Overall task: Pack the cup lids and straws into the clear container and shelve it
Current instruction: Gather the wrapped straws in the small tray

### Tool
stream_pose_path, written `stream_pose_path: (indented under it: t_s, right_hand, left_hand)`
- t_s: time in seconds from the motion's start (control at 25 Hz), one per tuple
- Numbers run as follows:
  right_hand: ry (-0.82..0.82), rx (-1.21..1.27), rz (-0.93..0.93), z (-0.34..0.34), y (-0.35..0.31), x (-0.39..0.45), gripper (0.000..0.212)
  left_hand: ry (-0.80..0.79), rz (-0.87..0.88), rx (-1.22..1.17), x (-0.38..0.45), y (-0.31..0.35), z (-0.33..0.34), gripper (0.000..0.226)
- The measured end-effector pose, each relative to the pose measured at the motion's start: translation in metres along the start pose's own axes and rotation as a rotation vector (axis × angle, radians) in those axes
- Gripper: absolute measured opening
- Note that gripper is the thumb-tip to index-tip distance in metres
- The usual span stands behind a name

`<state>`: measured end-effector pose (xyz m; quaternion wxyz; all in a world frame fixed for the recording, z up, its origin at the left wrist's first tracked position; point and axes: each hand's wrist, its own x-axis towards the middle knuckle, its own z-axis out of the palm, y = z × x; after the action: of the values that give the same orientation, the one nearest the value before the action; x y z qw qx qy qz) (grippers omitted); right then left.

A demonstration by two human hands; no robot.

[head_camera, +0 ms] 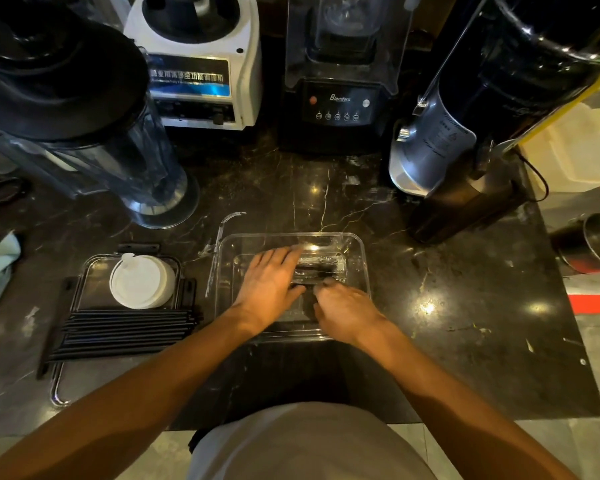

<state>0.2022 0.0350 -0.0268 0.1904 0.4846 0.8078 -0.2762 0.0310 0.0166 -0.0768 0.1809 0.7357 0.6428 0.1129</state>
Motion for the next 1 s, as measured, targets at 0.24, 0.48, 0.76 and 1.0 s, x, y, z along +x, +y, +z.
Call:
stream_pose_path:
  t_s: [0.24,0.48,0.76,1.0]
  right_hand:
    - [0.037,0.011,-0.008,0.002,0.004,0.004,0.020]
    - [0.043,0.019,-0.026,-0.002,0.004,0.004,0.024]
    - [0.008,-0.024,-0.015,-0.002,0.004,-0.005,0.015]
    - [0.043,0.019,0.032,-0.007,-0.001,0.003,0.028]
  left_hand:
    - [-0.126,-0.443,-0.557,-0.021,-0.019,-0.002,0.057]
    - [-0.173,-0.395,-0.675,-0.011,0.001,-0.003,0.014]
    - [-0.136,-0.405,-0.698,-0.013,-0.009,-0.001,0.017]
    - [-0.109,-0.485,-0.685,-0.001,0.001,-0.001,0.012]
